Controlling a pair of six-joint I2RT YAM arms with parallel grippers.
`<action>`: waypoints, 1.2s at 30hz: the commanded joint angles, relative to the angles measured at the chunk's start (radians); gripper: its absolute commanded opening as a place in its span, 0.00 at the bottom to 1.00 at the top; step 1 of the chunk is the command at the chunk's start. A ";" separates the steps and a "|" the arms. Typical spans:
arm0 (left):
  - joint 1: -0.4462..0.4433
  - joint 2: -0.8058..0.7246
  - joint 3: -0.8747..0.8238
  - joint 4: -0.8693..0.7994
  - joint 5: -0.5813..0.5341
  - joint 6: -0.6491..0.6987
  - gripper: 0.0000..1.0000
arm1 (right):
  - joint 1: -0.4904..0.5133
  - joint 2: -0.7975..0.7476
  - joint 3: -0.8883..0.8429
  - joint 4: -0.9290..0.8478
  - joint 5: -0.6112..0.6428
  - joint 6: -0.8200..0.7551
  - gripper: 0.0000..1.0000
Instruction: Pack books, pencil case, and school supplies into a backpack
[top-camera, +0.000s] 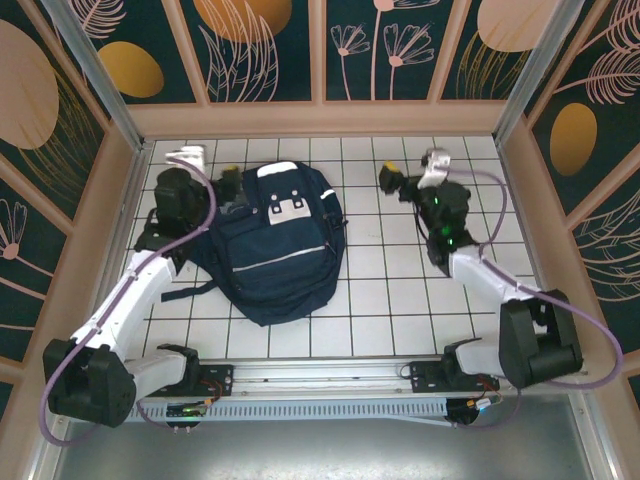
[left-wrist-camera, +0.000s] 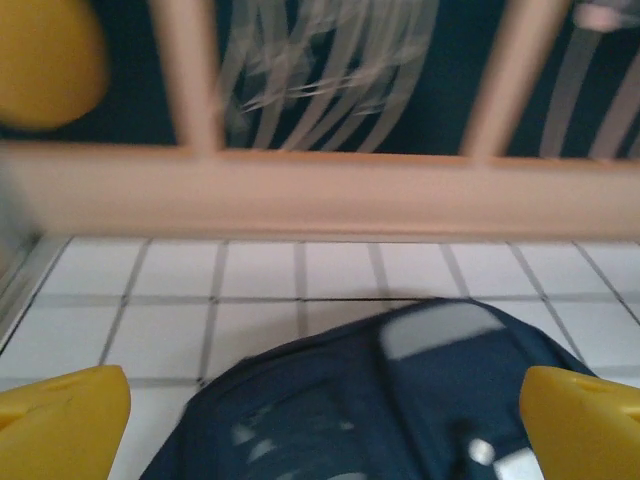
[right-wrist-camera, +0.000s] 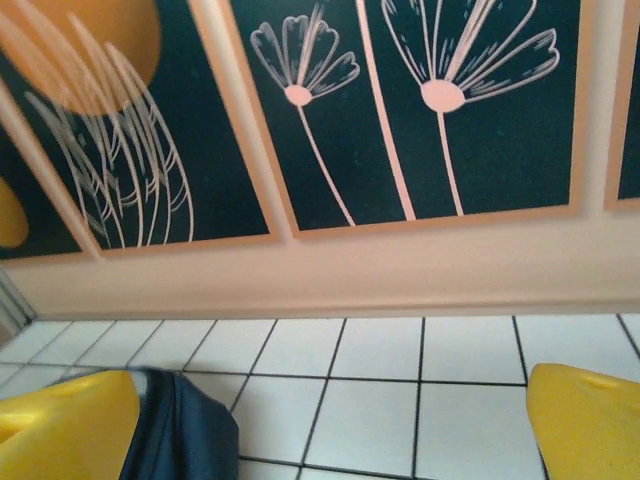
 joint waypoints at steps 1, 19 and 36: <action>0.081 0.026 0.057 -0.207 -0.121 -0.316 0.99 | -0.007 0.096 0.149 -0.273 -0.177 0.142 0.93; 0.180 0.386 -0.140 -0.125 0.493 -0.476 0.99 | 0.226 0.454 0.375 -0.549 -0.194 0.064 0.83; -0.135 0.615 0.076 0.007 0.719 -0.089 0.99 | 0.088 -0.019 -0.042 -0.374 0.113 0.137 0.87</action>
